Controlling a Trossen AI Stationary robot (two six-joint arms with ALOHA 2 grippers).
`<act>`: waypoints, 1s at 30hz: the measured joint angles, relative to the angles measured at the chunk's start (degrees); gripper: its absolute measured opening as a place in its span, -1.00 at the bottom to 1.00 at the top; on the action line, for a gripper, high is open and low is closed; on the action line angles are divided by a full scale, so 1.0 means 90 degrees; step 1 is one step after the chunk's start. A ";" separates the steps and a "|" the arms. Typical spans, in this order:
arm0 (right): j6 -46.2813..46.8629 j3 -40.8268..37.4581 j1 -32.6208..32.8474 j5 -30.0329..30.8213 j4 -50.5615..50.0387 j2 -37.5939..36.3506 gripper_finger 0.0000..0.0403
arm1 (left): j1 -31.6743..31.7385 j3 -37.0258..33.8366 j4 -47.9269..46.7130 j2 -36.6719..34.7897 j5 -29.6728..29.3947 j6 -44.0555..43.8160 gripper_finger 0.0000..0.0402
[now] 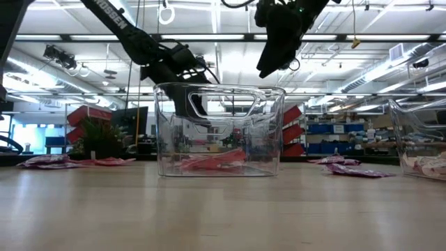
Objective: Sort candy
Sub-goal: Put the red candy pack into the middle transparent bin
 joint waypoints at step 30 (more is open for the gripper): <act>-0.0331 -0.0005 -0.0326 -0.0010 -0.0090 0.0005 0.21 | 0.0121 0.0073 0.0229 0.1360 -0.0988 -0.0336 -0.15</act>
